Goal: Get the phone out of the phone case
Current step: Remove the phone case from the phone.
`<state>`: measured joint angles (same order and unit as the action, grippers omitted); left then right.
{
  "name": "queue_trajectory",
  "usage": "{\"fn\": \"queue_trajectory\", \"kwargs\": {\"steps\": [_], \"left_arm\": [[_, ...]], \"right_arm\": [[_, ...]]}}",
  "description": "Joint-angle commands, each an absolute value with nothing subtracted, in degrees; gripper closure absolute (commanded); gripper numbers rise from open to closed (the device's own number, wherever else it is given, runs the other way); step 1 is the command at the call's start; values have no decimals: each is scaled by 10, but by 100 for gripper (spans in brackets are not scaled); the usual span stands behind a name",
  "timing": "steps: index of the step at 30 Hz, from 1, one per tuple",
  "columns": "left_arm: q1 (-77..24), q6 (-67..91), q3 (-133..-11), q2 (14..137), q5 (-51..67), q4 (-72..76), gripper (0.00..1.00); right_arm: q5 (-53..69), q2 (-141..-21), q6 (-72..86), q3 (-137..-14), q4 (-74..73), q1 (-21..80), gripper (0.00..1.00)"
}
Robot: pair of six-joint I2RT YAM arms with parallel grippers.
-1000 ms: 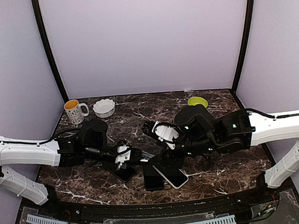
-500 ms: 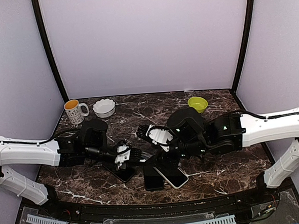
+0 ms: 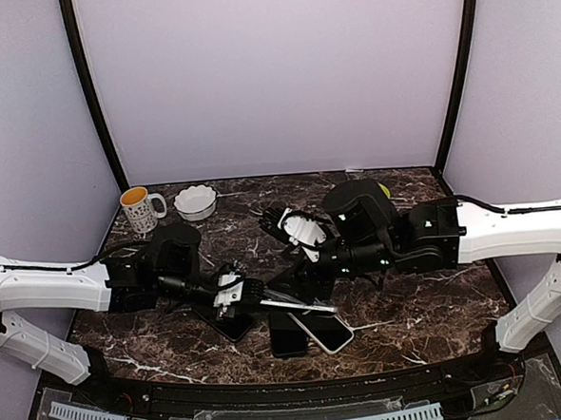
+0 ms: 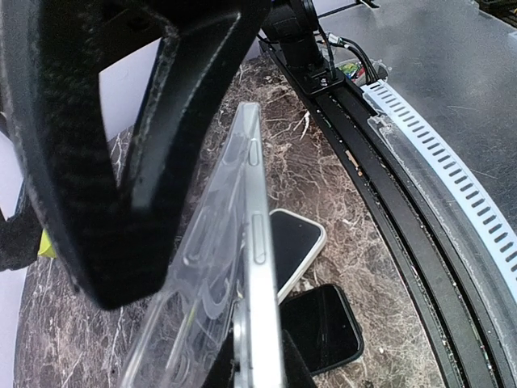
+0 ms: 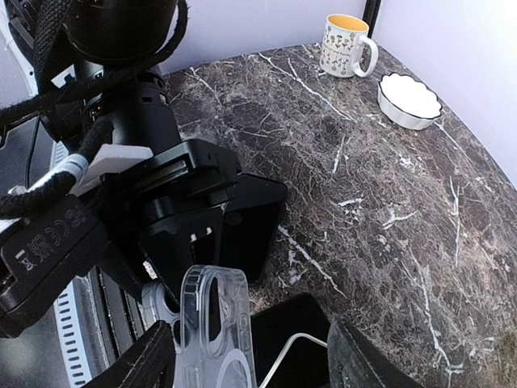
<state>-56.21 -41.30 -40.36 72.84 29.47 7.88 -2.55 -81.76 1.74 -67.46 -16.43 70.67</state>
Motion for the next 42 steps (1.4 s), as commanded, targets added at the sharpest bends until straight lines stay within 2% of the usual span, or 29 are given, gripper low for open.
{"fn": "queue_trajectory", "kwargs": {"steps": [1,15,25,42], "left_arm": [[-563,-416,-412,701,315,103,100],[-563,-420,-422,714,319,103,100],[-564,-420,-423,711,312,101,100],[-564,-421,-421,707,273,117,100]], "right_arm": [[-22,-828,21,-700,-161,701,36],[44,-856,23,-705,-172,701,42],[24,-878,18,-714,-199,702,55],[44,-872,47,-698,-207,705,65]]}}
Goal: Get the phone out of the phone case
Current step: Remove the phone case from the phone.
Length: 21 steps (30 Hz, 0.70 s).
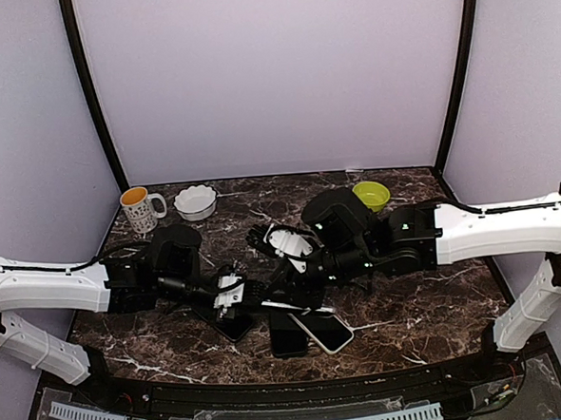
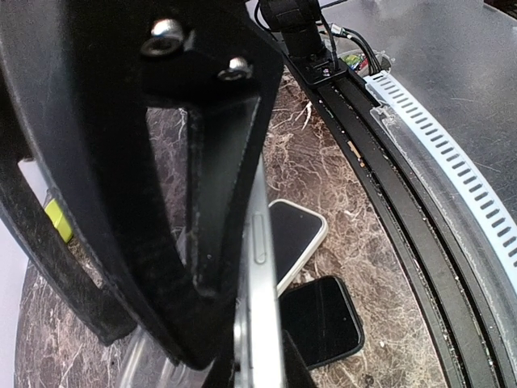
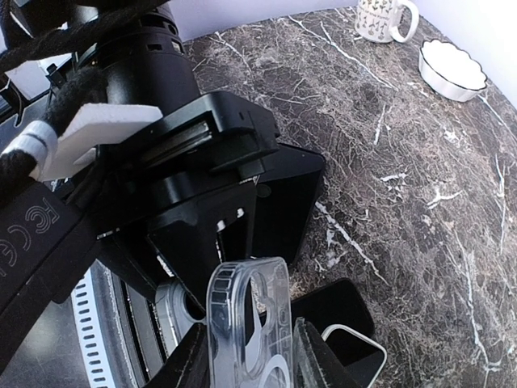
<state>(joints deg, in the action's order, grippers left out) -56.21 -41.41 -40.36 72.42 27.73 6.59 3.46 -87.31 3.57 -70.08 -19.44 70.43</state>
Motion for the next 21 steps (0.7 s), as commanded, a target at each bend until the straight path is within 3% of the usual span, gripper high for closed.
{"fn": "queue_trajectory", "kwargs": {"steps": [1,8,21], "left_arm": [[-563,-421,-421,708,268,118,100],[-564,-424,-423,709,256,120,100],[-564,-434,-423,694,239,117,100]], "right_arm": [[44,-871,47,-697,-208,706,66],[48,-870,51,-693,-208,706,72],[43,-876,57,-692,-219,708,75]]}}
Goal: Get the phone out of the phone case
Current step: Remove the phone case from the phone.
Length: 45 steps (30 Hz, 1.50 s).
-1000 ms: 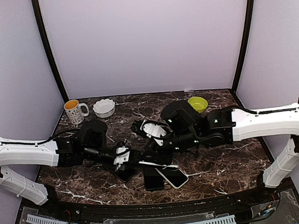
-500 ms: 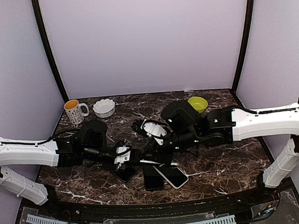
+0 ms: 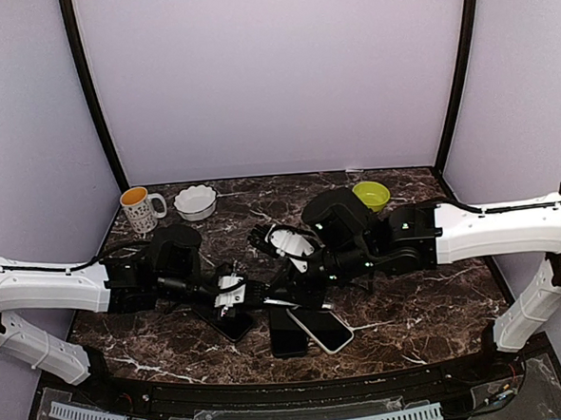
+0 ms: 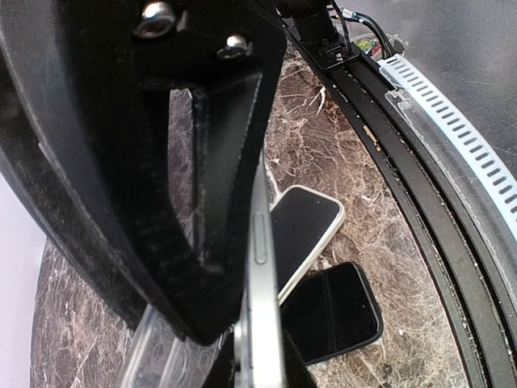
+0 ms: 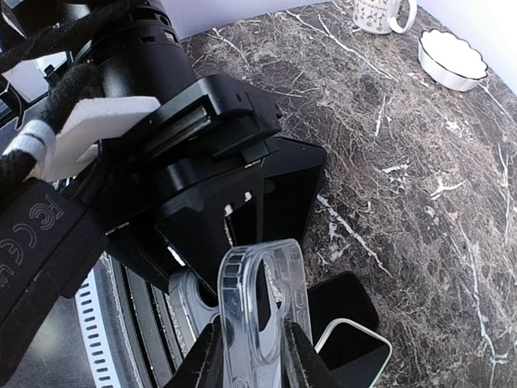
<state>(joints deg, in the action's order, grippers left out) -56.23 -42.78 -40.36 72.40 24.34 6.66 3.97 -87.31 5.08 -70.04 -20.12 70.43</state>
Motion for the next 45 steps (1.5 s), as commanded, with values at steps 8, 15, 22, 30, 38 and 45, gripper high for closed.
{"fn": "queue_trajectory", "kwargs": {"steps": [8,15,22,30,38,45], "left_arm": [[-563,-438,-420,687,233,115,100],[-563,-450,-422,686,219,115,100],[-562,-464,-424,683,199,116,100],[-557,-468,-424,673,200,115,100],[-556,-470,-429,682,205,113,100],[-555,-480,-430,653,194,44,100]], "right_arm": [[35,-879,55,-693,-235,712,79],[34,-873,65,-683,-239,715,81],[27,-860,78,-660,-239,717,81],[10,-842,89,-624,-239,717,81],[2,-827,95,-620,-229,717,100],[-74,-774,121,-593,-207,682,100]]}}
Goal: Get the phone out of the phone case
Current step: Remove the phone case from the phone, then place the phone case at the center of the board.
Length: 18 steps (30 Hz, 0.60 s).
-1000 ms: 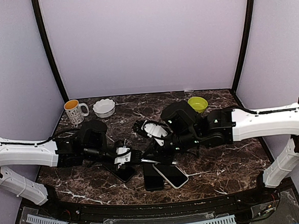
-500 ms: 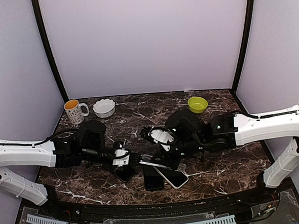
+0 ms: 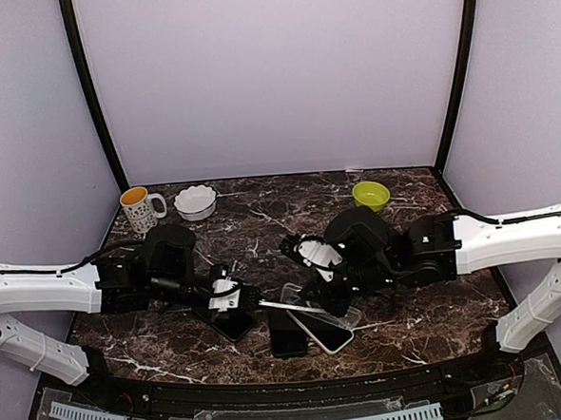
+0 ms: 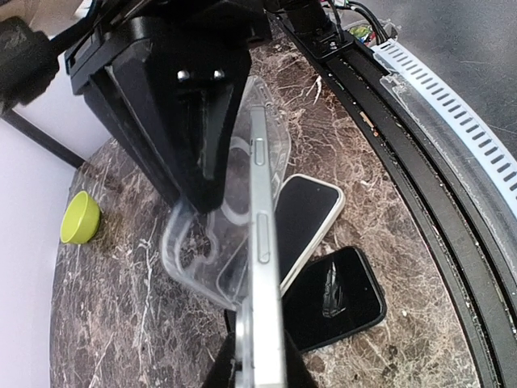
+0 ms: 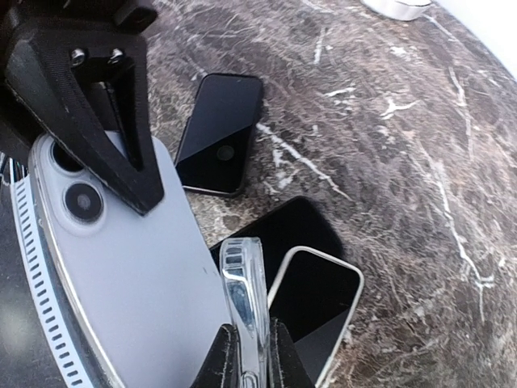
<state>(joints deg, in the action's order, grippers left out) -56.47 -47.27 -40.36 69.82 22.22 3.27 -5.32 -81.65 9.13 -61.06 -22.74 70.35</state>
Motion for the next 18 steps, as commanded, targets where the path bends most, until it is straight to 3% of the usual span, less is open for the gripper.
{"fn": "queue_trajectory", "kwargs": {"steps": [1,8,18], "left_arm": [[-555,-479,-429,648,194,28,100],[-556,-436,-390,579,197,-18,100],[-555,-355,-367,540,220,-52,100]], "right_arm": [[-80,-765,125,-590,-202,668,100],[-64,-774,147,-591,-143,530,100],[49,-923,236,-658,-10,373,100]]}}
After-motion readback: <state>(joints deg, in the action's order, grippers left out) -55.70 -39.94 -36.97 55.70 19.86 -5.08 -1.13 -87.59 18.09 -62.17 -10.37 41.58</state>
